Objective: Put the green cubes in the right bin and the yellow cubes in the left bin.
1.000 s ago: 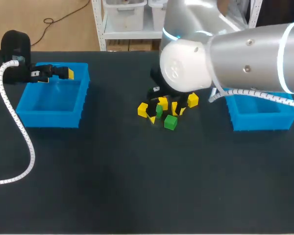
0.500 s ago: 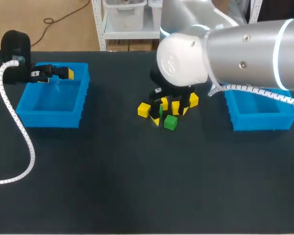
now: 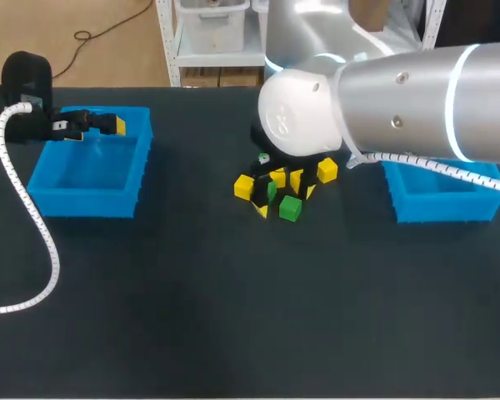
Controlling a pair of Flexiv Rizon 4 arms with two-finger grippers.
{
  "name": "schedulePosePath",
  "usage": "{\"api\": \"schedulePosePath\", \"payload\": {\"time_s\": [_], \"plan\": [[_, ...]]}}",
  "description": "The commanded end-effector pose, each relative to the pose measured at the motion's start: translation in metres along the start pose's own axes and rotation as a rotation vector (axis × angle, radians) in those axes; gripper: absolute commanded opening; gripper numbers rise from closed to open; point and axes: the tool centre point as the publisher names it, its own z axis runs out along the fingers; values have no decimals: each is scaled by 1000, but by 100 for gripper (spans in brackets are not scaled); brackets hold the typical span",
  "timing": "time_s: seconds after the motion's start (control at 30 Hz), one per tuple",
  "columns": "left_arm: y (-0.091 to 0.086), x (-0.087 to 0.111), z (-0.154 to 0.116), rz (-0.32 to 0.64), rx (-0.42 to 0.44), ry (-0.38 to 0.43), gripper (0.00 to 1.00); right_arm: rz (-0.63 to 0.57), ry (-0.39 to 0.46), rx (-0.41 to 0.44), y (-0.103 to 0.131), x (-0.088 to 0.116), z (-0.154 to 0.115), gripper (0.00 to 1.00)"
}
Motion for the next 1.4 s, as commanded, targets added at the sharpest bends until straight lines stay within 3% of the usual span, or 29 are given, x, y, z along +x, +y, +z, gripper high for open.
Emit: {"api": "schedulePosePath", "payload": {"time_s": [0.03, 0.33, 1.1, 1.4], "plan": [[2, 1, 0, 2, 8, -6, 100, -13, -39, 48, 1, 12, 0, 100], [2, 1, 0, 2, 8, -6, 100, -59, -95, 135, 9, 19, -11, 100], [2, 1, 0, 2, 8, -6, 100, -44, -111, 127, 8, 20, -13, 100], [2, 1, 0, 2, 8, -6, 100, -123, -107, 164, 7, 23, -28, 100]]}}
